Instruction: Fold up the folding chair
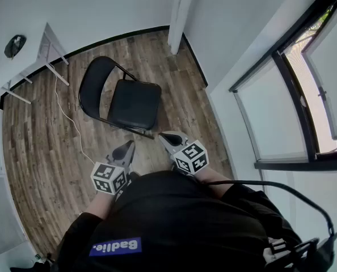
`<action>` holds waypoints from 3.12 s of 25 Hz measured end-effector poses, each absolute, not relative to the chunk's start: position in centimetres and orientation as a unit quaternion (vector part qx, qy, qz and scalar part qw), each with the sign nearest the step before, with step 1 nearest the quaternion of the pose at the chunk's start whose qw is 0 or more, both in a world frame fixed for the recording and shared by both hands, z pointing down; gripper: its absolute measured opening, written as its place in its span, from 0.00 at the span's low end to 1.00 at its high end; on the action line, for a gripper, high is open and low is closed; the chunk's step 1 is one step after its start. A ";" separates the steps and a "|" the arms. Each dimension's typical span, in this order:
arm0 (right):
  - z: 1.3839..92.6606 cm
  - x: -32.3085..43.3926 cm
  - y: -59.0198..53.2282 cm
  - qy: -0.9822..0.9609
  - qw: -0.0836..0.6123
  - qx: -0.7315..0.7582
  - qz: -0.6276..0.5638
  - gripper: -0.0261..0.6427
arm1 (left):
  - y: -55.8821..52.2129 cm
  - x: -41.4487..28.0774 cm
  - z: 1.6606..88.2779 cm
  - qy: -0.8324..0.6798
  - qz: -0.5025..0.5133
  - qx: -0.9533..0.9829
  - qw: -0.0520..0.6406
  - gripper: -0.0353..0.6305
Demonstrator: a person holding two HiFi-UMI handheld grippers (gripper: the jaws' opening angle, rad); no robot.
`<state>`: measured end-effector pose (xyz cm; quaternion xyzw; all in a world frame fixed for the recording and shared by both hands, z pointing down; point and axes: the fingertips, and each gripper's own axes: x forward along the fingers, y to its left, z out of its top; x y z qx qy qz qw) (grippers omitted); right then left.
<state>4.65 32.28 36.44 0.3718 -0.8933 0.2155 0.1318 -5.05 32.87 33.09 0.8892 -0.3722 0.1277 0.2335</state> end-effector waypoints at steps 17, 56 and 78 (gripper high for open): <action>36.7 6.0 32.9 -0.890 0.123 0.378 0.225 0.04 | 33.7 -3.7 33.4 -0.371 0.128 0.889 0.236 0.06; 41.4 5.1 16.5 -0.866 0.162 0.394 0.261 0.04 | 15.1 -8.4 36.5 -0.396 0.116 0.878 0.244 0.06; 52.0 6.1 0.3 -0.827 0.152 0.400 0.365 0.04 | -0.9 -24.1 41.8 -0.558 0.121 0.779 0.257 0.06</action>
